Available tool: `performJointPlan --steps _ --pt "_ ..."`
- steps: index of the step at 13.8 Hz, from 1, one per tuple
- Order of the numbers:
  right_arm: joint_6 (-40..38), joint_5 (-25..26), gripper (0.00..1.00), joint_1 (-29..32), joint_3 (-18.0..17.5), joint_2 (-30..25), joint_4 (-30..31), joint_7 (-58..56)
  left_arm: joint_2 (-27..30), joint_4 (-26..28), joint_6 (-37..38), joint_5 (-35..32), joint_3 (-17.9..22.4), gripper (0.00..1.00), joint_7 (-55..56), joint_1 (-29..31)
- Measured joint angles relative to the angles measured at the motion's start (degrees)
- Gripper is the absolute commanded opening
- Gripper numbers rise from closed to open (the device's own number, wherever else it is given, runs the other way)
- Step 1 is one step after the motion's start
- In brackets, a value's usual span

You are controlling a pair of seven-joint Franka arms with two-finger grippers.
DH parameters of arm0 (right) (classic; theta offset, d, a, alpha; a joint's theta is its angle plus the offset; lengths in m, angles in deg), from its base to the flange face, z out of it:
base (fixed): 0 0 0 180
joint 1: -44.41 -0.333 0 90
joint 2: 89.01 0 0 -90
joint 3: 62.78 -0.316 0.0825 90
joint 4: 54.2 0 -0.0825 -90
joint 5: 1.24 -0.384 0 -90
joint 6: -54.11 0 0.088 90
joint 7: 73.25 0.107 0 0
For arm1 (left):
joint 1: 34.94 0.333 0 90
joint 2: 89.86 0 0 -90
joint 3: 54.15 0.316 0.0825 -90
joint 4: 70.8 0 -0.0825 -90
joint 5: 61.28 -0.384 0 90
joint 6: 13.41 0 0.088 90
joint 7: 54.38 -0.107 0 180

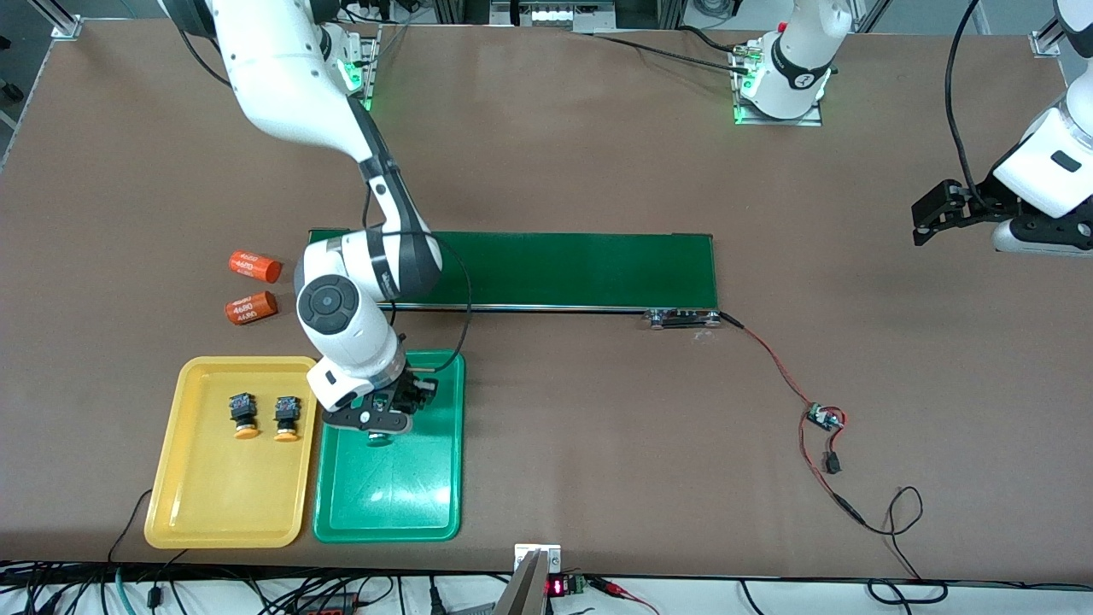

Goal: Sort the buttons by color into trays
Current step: 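Carry the green button into the green tray and open the right gripper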

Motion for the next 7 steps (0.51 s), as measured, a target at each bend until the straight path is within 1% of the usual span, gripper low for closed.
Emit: performJointPlan --steps 3,4,5,6,7 --pt "2.9 0.0 0.27 -0.1 -0.2 4.7 -2.8 0.0 0.0 0.0 0.0 0.0 0.0 1.0 0.0 0.0" --pt "3.3 0.0 0.29 -0.1 -0.2 5.4 -3.5 0.0 0.0 0.0 0.0 0.0 0.0 1.0 0.0 0.0" --pt "3.9 0.0 0.53 -0.1 -0.2 6.0 -4.0 0.0 0.0 0.0 0.0 0.0 0.0 1.0 0.0 0.0" --pt "4.3 0.0 1.0 0.1 -0.2 6.2 -4.2 0.0 0.0 0.0 0.0 0.0 0.0 1.0 0.0 0.0" --pt "4.4 0.0 1.0 0.4 -0.2 6.4 -4.4 0.0 0.0 0.0 0.0 0.0 0.0 1.0 0.0 0.0"
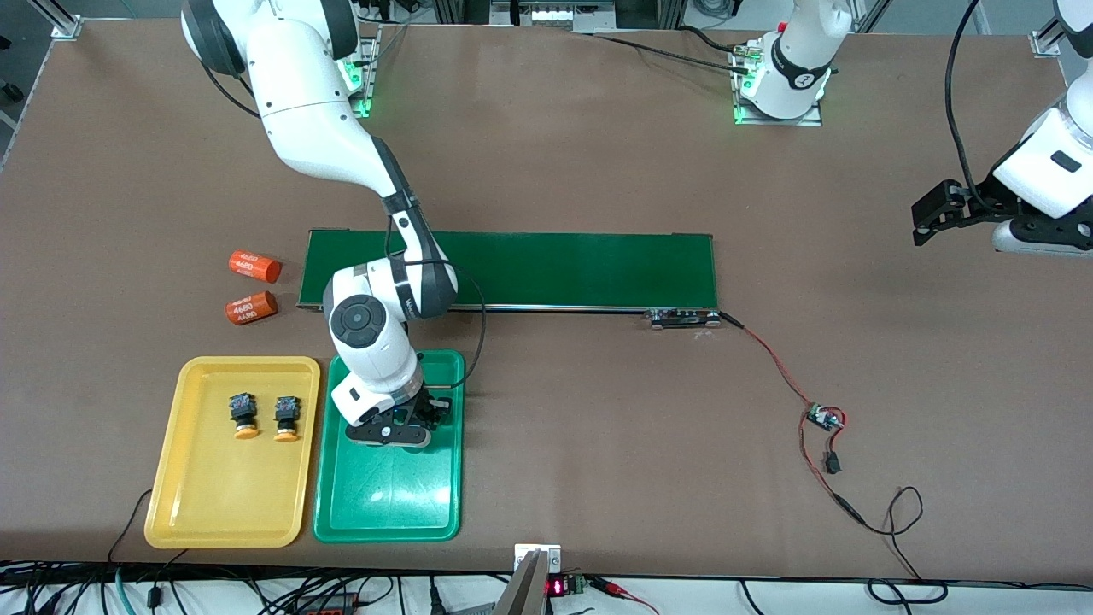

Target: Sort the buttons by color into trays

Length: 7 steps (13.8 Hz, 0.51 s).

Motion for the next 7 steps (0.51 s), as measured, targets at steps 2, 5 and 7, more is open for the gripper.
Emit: performJointPlan --steps 2,5,7 --pt "-0.1 0.0 1.0 1.1 0.0 0.0 -0.6 0.0 0.0 0.0 0.0 0.0 0.0 1.0 0.0 0.0" --pt "-4.4 0.0 1.0 1.5 0.3 -1.2 -2.1 0.0 0.0 0.0 0.0 0.0 0.0 1.0 0.0 0.0" --pt "-11.0 0.0 1.0 1.5 0.4 -4.2 -2.9 0.0 0.0 0.0 0.0 0.0 0.0 1.0 0.0 0.0"
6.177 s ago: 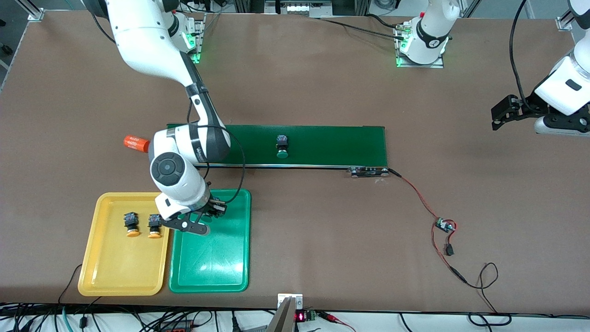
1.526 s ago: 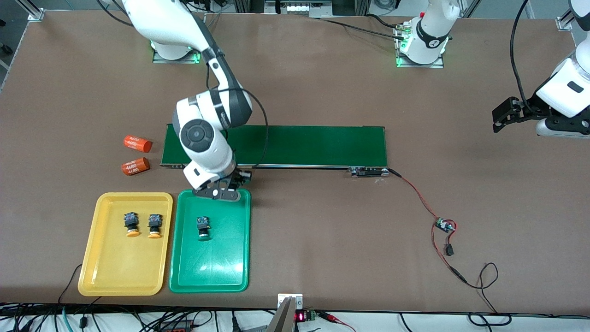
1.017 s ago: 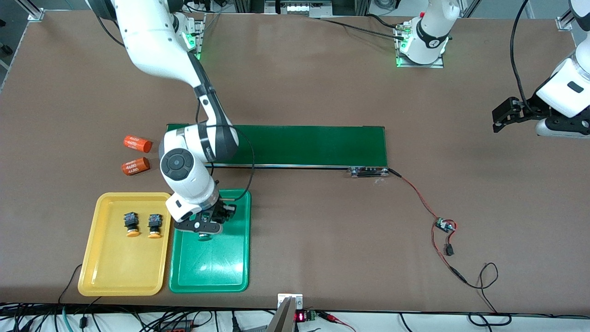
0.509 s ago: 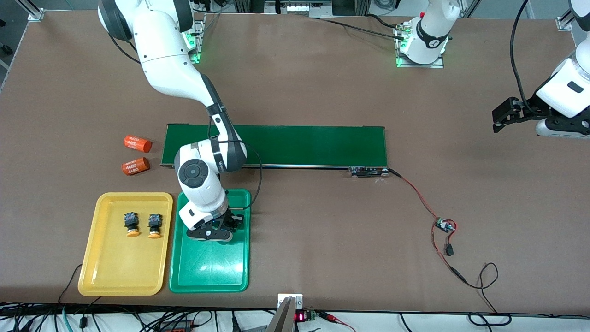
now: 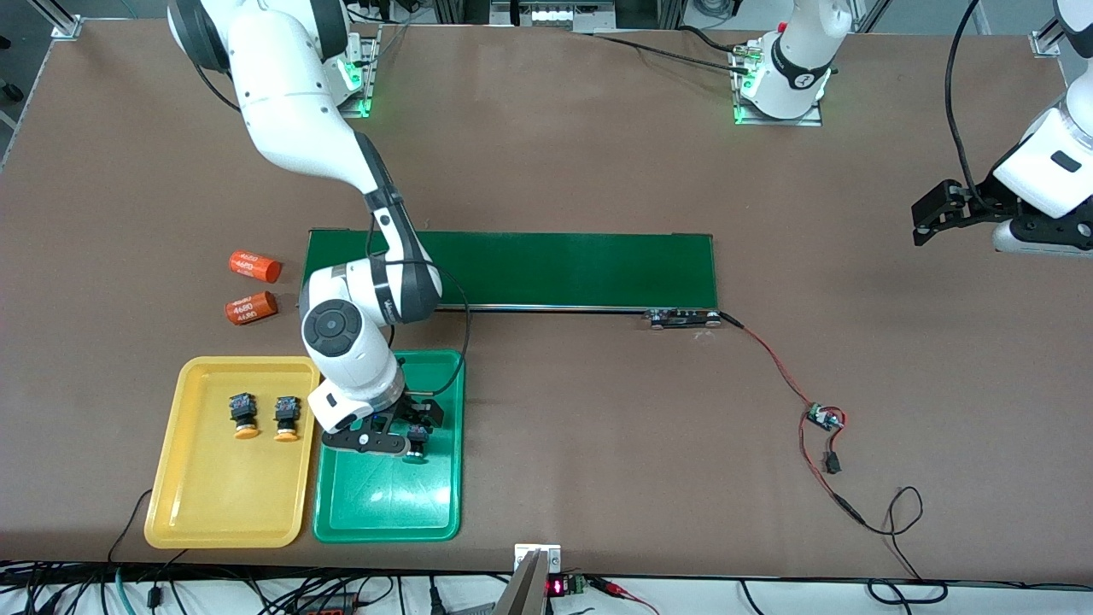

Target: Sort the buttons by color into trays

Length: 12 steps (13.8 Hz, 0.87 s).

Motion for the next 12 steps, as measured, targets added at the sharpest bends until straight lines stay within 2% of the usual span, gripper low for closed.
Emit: performJointPlan --steps 2,5,9,12 --pt "-6.6 0.0 1.0 0.1 0.4 -4.3 -0.2 0.0 0.0 0.0 0.0 0.0 0.0 1.0 0.0 0.0" --pt "-14.9 0.0 1.0 -0.2 3.0 -9.8 -0.2 -0.2 0.0 0.0 0.0 0.0 0.0 1.0 0.0 0.0" --pt "-21.6 0.0 1.0 0.1 6.1 -14.2 -0.2 -2.1 0.0 0.0 0.0 0.0 0.0 1.0 0.0 0.0" --pt "-24.9 0.2 1.0 2.5 7.1 -18.0 0.2 -5.6 0.0 0.0 0.0 0.0 0.0 1.0 0.0 0.0"
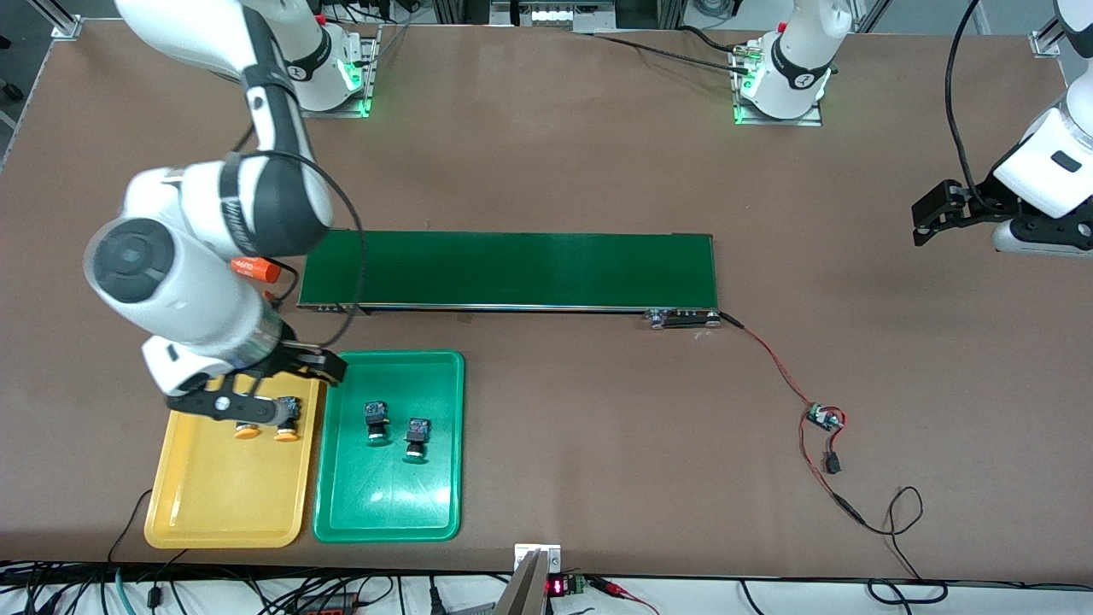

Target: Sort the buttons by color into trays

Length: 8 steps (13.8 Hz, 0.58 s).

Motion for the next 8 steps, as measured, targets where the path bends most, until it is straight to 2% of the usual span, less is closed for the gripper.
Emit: performJointPlan --steps 1,3,4,7,8 --pt "-2.6 0.4 1.0 2.4 -0.4 -1.8 0.4 -1.3 0.0 0.0 0.0 0.0 0.0 1.0 0.0 0.0" --pt "-8.3 3.2 1.0 10.0 -4.3 -6.7 1.4 -8.0 0.0 0.0 0.0 0.0 0.0 1.0 0.0 0.0" --pt "-10.3 5.0 1.0 14.3 -7.4 -9.5 2.0 -10.7 0.0 0.0 0.0 0.0 0.0 1.0 0.0 0.0" --pt "-13.8 10.1 1.0 28.2 -20.4 -18.3 6.3 -14.6 -0.1 -0.1 0.0 0.0 0.0 1.0 0.0 0.0" --pt "-15.0 10.7 1.0 30.4 -22.5 -20.5 7.9 -15.5 0.0 -0.1 0.0 0.0 0.0 1.0 0.0 0.0"
